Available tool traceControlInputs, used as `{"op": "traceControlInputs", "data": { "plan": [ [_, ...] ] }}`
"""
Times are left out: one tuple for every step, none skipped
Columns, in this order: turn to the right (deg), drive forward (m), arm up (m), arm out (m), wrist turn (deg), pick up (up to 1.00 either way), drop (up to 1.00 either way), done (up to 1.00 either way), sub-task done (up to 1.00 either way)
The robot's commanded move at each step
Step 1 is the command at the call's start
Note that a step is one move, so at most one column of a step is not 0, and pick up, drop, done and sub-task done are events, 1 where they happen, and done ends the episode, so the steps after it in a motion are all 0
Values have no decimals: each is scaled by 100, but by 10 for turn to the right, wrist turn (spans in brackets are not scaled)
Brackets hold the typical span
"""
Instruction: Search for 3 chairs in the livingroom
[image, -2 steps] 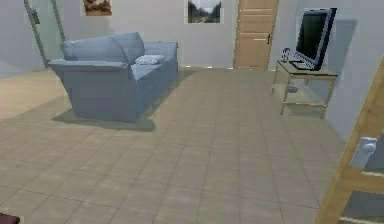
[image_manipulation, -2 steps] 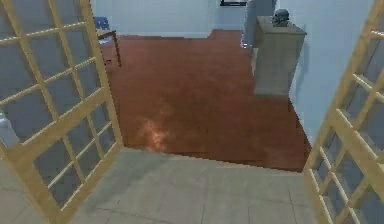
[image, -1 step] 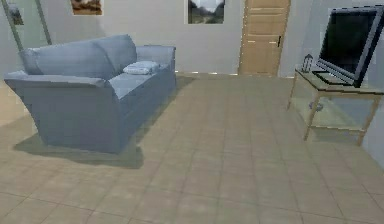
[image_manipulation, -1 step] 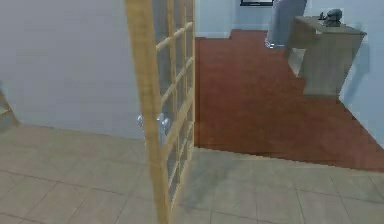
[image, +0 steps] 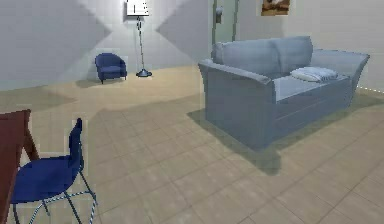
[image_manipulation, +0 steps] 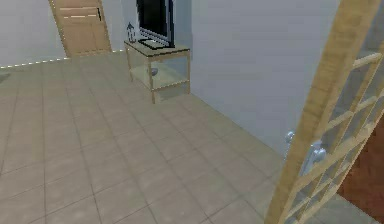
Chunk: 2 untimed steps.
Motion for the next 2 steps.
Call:
{"op": "traceControlInputs", "data": {
  "plan": [
    [-120, 0, 0, 0, 0, 0, 0, 0, 0],
    [0, 30, 0, 0, 0, 0, 0, 0, 0]
  ]
}}
